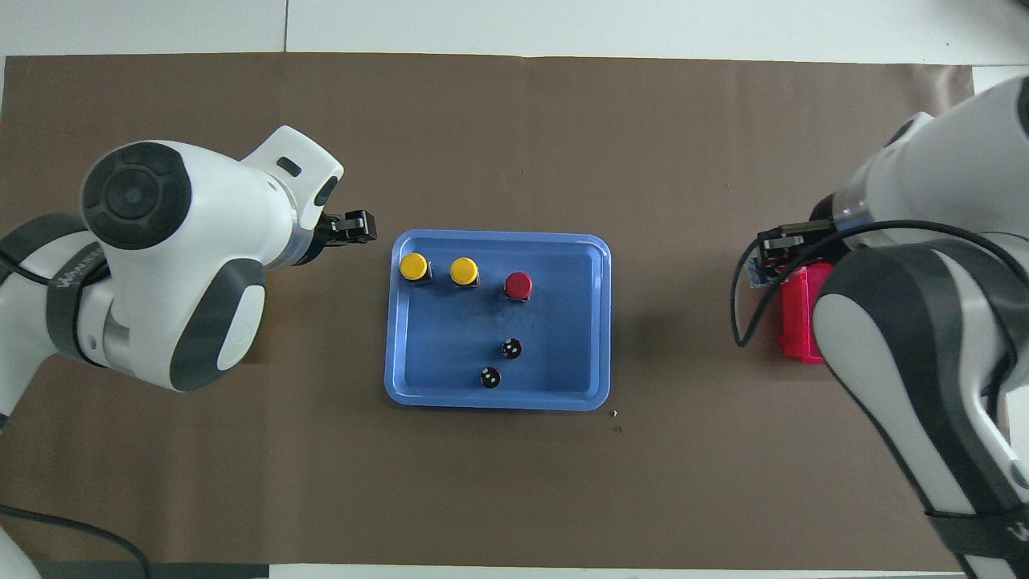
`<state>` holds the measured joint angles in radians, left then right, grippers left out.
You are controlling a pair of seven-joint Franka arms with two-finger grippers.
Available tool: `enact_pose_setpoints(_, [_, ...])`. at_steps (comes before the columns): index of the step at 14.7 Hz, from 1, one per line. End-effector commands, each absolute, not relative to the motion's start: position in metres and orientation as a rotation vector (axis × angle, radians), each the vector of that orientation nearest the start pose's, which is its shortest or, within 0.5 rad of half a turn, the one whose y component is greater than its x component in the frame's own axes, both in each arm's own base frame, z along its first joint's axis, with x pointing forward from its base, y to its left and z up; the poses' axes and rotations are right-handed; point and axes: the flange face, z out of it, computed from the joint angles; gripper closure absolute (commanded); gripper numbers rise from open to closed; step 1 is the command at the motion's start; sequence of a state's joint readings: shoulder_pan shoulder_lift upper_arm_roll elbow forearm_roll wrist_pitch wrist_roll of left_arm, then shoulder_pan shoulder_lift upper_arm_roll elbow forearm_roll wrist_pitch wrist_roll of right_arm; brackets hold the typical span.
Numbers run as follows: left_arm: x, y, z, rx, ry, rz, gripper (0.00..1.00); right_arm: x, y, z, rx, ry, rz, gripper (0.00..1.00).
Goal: Sort red and yellow buttons by color
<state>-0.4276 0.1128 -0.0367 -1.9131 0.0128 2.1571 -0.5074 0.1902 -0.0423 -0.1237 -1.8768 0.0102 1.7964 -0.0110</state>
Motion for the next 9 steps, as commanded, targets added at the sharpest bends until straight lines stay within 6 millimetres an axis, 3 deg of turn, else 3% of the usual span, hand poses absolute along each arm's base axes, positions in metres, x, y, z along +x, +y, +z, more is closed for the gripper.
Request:
enact_pose_setpoints(1, [0.546, -0.269, 0.420, -3.176, -0.063, -0.160, 0.27, 0.519, -0.024, 0.495, -3.100, -0.195, 0.067, 0.81])
enact_pose_setpoints(3, [0.543, -0.292, 0.397, -3.182, -0.033, -0.151, 0.27, 0.505, -0.053, 0.477, -3.105, -0.206, 0.037, 0.81])
enact_pose_setpoints(7, [0.543, -0.296, 0.392, -3.190, -0.031, -0.147, 0.27, 0.487, -0.058, 0.449, -3.136, -0.244, 0.007, 0.81])
enact_pose_setpoints(9, [0.539, -0.301, 0.391, -3.192, -0.018, -0.135, 0.27, 0.482, -0.071, 0.434, -3.137, -0.265, 0.009, 0.81])
